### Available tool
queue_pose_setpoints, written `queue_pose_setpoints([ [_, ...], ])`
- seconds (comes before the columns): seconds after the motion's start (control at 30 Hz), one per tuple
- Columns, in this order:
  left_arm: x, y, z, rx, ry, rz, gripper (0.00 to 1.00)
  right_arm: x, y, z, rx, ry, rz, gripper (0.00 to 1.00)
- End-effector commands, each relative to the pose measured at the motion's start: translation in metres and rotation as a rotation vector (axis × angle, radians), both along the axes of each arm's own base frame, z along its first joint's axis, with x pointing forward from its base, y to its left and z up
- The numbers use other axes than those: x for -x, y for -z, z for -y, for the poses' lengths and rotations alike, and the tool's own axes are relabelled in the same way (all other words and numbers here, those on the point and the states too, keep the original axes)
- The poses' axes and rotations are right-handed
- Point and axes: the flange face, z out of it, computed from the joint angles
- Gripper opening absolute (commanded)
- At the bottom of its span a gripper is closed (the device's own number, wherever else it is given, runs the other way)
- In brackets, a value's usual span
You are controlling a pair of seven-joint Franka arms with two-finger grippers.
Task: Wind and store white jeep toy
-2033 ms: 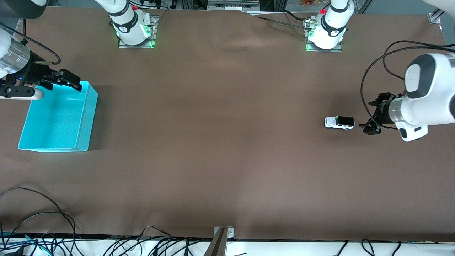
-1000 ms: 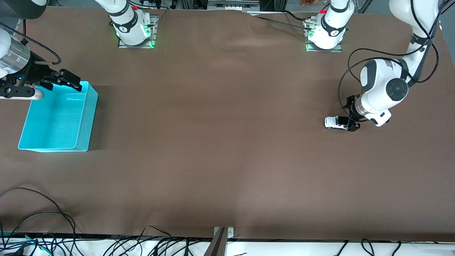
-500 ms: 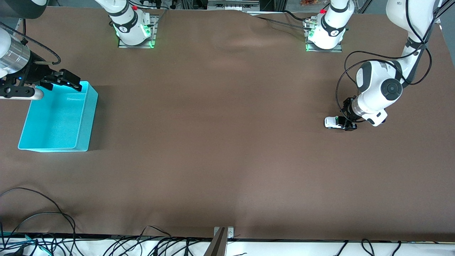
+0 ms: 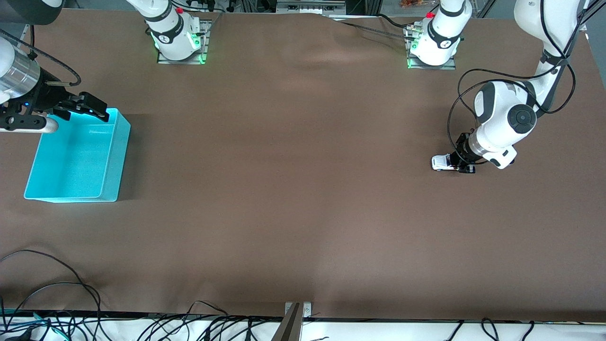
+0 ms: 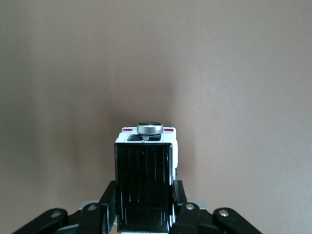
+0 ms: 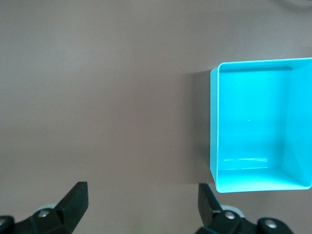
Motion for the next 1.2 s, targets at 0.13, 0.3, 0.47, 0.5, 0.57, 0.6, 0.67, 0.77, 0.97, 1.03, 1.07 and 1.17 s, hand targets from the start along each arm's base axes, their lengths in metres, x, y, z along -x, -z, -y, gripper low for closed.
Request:
queue_pose_setpoints([
  [0.13,0.000,-0.018,0.050,0.001,-0.019,0.003,0.10,-0.004,-0.005,-0.001,0.002,-0.012,0.012,1.00],
  [0.3,0.003,-0.013,0.068,0.007,-0.006,-0.003,0.10,-0.004,-0.005,-0.001,0.002,-0.014,0.012,1.00],
  [0.47,0.006,-0.005,0.082,0.015,0.019,-0.014,0.10,-0.004,-0.005,-0.001,0.002,-0.012,0.014,1.00],
  [0.5,0.006,-0.005,0.082,0.016,0.020,-0.013,0.10,-0.004,-0.005,-0.002,0.002,-0.014,0.014,1.00],
  [0.57,0.006,-0.002,0.083,0.015,0.023,-0.015,0.10,-0.004,-0.005,-0.001,0.002,-0.012,0.012,1.00],
  [0.6,0.007,0.000,0.083,0.015,0.024,-0.020,0.10,-0.004,-0.005,-0.001,0.002,-0.012,0.014,1.00],
  [0.67,0.007,0.003,0.083,0.014,0.027,-0.024,0.10,-0.004,-0.005,-0.001,0.002,-0.012,0.012,1.00],
  [0.77,0.007,0.005,0.081,0.016,0.025,-0.017,0.10,-0.004,-0.005,-0.001,0.002,-0.012,0.014,1.00],
  [0.97,0.008,0.015,0.075,0.014,0.030,-0.033,0.10,-0.004,-0.005,-0.002,0.002,-0.014,0.014,1.00],
  [1.03,0.008,0.015,0.073,0.000,0.051,-0.030,0.10,-0.004,-0.005,-0.001,0.002,-0.014,0.014,1.00],
  [1.07,0.008,0.015,0.069,-0.008,0.058,-0.030,0.10,-0.004,-0.005,-0.001,0.002,-0.012,0.012,1.00],
  [1.17,0.007,0.019,0.055,-0.023,0.057,-0.037,0.10,-0.004,-0.005,-0.001,0.002,-0.012,0.014,1.00],
])
